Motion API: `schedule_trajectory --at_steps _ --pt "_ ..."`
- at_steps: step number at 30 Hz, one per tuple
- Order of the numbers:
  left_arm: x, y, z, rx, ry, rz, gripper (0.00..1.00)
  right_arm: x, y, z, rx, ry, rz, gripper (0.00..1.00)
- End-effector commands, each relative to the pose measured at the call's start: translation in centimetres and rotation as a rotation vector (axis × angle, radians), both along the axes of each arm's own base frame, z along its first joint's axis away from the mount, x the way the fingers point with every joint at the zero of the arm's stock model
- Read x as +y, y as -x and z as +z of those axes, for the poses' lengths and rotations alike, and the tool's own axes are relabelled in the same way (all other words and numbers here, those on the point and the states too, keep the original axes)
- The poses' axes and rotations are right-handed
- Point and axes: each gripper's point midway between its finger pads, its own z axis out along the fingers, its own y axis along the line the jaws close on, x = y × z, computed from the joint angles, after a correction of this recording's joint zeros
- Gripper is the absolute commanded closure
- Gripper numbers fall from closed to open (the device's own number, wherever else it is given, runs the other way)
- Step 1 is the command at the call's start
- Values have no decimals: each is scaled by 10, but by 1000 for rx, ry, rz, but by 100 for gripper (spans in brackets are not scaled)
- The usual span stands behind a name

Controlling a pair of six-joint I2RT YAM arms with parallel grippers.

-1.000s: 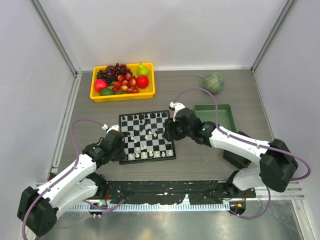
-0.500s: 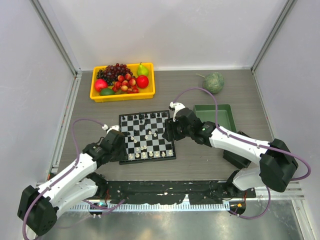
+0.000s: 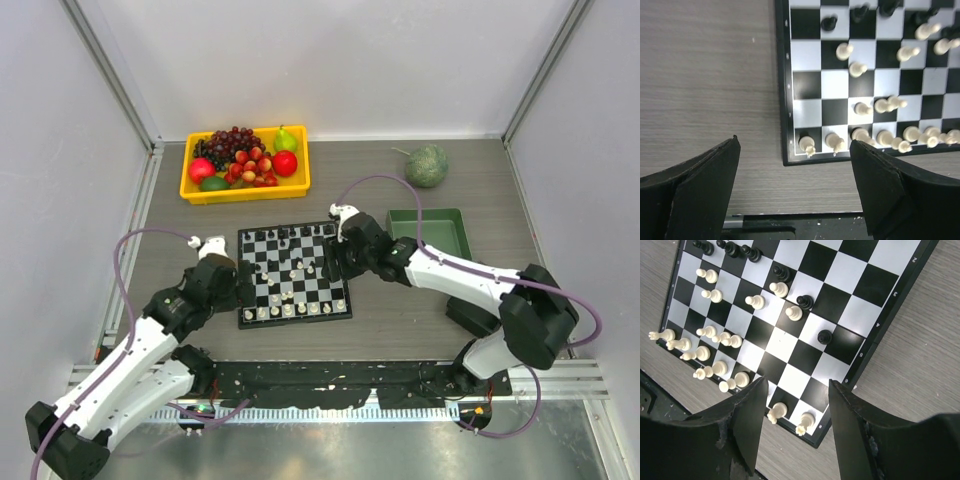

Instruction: Set up the chess pieces on the board

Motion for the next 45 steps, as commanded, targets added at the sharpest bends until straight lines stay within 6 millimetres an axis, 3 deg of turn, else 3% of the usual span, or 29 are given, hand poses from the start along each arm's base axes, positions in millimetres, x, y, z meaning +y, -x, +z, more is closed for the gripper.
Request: schedule_trajectory --at_steps 1,5,18,28,36,45 --pt "16 -14 43 -121 -68 14 0 16 -17 15 -39 -9 25 43" --pt "24 -22 55 -174 -92 22 1 28 -25 13 -37 21 37 46" --pt "17 -30 50 -191 -32 13 0 62 -48 -10 -47 110 -49 57" --pt "14 -29 44 -184 -18 4 0 64 -55 -34 -23 172 -102 62" --pt "12 -30 43 -184 -11 -3 0 68 -56 -36 -22 173 -92 70" --pt "12 -28 41 -181 -11 -2 0 69 -48 -40 -6 183 -75 71"
